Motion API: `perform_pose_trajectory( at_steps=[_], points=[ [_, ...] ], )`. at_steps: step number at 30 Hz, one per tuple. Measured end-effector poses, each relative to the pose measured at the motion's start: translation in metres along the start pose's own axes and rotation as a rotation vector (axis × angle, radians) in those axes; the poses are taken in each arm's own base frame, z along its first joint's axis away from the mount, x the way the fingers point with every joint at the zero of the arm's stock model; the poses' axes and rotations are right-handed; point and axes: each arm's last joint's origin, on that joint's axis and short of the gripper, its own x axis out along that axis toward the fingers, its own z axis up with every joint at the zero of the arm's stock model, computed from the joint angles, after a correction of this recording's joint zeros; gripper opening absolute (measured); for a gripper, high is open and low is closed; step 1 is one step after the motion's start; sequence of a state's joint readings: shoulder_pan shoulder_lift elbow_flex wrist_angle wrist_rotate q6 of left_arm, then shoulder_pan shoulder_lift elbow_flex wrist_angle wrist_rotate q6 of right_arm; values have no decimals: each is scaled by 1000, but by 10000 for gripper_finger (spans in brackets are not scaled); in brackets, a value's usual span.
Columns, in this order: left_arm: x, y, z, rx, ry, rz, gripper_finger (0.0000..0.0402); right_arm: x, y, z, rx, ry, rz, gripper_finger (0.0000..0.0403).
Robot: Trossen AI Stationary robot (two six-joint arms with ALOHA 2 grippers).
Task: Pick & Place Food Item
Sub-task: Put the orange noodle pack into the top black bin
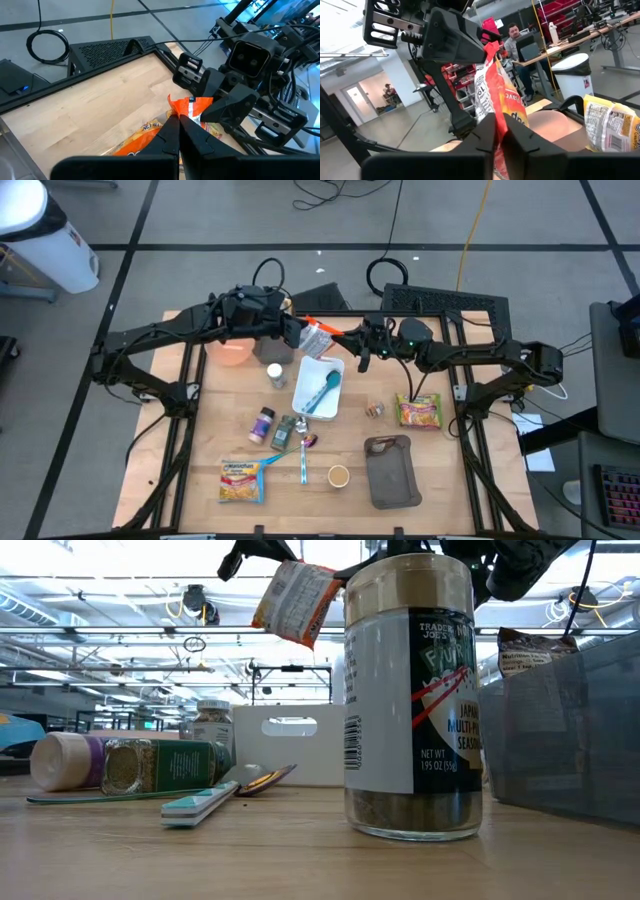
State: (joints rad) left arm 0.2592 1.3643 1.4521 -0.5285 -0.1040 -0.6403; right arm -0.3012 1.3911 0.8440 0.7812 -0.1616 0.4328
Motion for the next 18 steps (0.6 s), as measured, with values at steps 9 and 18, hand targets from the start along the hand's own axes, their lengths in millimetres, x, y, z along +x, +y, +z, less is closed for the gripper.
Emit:
perform_pose_trajectory(
  at_steps=[9,18],
  points=[
    [1,0,-1,1,22,-23,1,0,0,0,1,3,-1,1],
    [2,1,0,81,47,-60,50,0,0,-1,5,20,22,0]
  ],
)
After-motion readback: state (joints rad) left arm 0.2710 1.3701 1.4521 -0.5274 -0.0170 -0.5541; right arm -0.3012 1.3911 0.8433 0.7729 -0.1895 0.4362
